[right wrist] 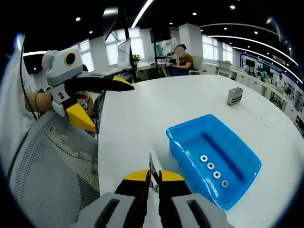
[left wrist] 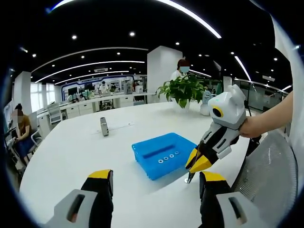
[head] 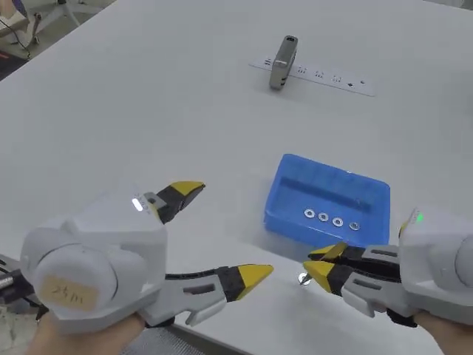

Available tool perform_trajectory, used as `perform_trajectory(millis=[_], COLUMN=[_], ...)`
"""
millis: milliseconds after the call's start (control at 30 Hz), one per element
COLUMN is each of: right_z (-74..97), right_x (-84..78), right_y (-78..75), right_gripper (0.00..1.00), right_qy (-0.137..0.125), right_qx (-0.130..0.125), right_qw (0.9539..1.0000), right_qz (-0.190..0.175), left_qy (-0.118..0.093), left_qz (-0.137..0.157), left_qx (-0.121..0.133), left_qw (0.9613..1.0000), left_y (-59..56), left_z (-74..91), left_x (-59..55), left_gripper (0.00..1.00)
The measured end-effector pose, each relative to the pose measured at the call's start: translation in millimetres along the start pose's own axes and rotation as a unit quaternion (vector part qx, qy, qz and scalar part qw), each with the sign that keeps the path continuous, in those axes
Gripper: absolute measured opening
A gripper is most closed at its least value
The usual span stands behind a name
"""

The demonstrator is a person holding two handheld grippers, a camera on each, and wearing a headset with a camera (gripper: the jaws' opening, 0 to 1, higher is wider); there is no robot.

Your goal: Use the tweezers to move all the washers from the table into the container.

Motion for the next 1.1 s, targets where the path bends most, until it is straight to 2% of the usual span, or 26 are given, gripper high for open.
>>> perform_trajectory(millis=[33,133,233,267,367,567,800,967,1100], right_z=[-0.2,0.0,-0.8,-0.6,1.0,18.1,30.9,30.5,22.8], right_x=[0.2,0.5,0.9,1.4,3.1,22.4,51.7,72.3,82.7], right_y=[2.6,9.5,11.1,8.5,5.9,-1.9,-18.2,-32.9,-48.2], right_gripper=[0.03,0.03,0.02,0.02,0.02,0.02,0.02,0.02,0.02], right_qy=[0.000,0.002,0.002,0.004,0.003,-0.032,-0.062,-0.084,-0.102], right_qx=[0.001,-0.005,-0.012,-0.022,-0.022,-0.035,-0.048,-0.058,-0.059], right_qw=[1.0000,0.9982,0.9984,0.9978,0.9981,0.9977,0.9955,0.9936,0.9928], right_qz=[0.005,0.059,0.056,0.062,0.057,0.048,0.054,0.049,0.025], left_qy=[0.001,0.005,0.007,0.006,0.010,0.016,-0.003,-0.007,-0.010], left_qz=[0.000,-0.001,-0.003,-0.003,-0.009,-0.022,-0.005,-0.010,-0.009], left_qx=[-0.001,-0.005,-0.009,-0.011,-0.015,-0.019,0.002,0.003,0.004], left_qw=[1.0000,1.0000,0.9999,0.9999,0.9998,0.9994,1.0000,0.9999,0.9999], left_y=[-0.3,-1.0,-2.3,-2.6,-4.2,-7.0,1.3,-1.1,-1.4], left_z=[-0.3,-1.1,-1.7,-1.8,-2.5,-3.5,1.5,0.6,1.3], left_x=[-0.3,-0.8,-0.8,-0.6,-1.2,-1.3,1.0,1.8,1.9], left_gripper=[0.75,0.75,0.75,0.75,0.75,0.75,0.75,0.75,0.74])
Point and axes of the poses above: the centre of the closed fingertips' face, and the gripper's own axes: z roughly backward along the fingers, y roughly to its left, x roughly out of its top, the point moved 6 cm from there along z, roughly backward along the fingers, and after that the axes turned 6 degrees about -x, right-handed, at the moved point
